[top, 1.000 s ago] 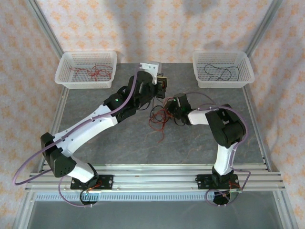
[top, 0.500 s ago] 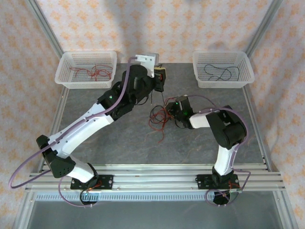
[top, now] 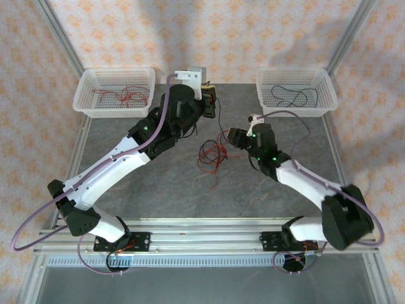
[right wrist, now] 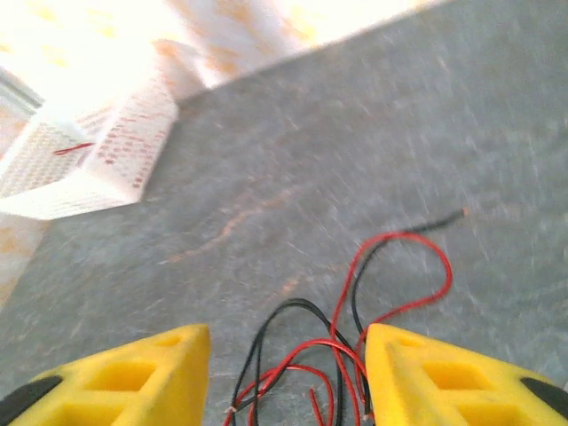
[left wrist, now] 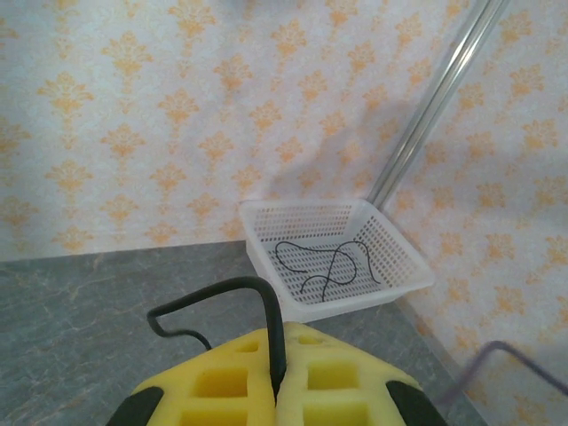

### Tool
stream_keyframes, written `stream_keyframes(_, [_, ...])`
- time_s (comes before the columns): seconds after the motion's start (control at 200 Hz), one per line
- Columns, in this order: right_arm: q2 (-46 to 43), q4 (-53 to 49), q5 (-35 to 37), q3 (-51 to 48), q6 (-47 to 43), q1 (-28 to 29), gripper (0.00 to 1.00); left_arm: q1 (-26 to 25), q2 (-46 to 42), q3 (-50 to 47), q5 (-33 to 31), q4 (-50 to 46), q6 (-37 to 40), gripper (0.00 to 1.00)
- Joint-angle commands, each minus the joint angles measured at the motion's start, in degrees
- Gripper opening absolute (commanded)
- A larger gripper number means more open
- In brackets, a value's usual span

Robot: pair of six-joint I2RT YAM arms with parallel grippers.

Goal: Untangle the cables

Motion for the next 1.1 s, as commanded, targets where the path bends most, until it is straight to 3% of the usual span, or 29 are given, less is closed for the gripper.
stream_keyframes(0.0, [-6.56, -1.35, -6.33, -2.0, -13.46, 0.52, 0.53, -0.03, 1.14, 0.99, -2.13, -0.09, -3.25, 0.0])
stream_keyframes(0.115, [-11.47, 0.84, -12.06, -1.52, -18.59, 1.12, 0.57, 0.15, 2.43, 1.87, -2.61, -1.34, -6.39, 0.0])
stream_keyframes(0.28, [-14.19, 0.63, -14.77, 3.41, -22.48, 2.15, 0.61, 0.39, 3.83, 2.76, -3.35, -3.2, -9.34, 0.0])
stream_keyframes(0.666, [-9.54, -3.63, -24.35, 14.14, -27.74, 3.05, 0.66, 0.5, 5.47, 2.35, 0.35, -1.98, -12.07, 0.0])
stream_keyframes(0.966, [-4.73, -2.03, -25.85, 17.78, -28.97, 3.69, 0.65, 0.58, 5.47, 1.79, 3.11, -0.58, -13.07, 0.0])
stream_keyframes(1.096, [-2.24, -1.05, -24.41, 19.01, -28.38, 3.69, 0.56, 0.71, 4.99, 1.23, 3.77, -0.22, -13.19, 0.0])
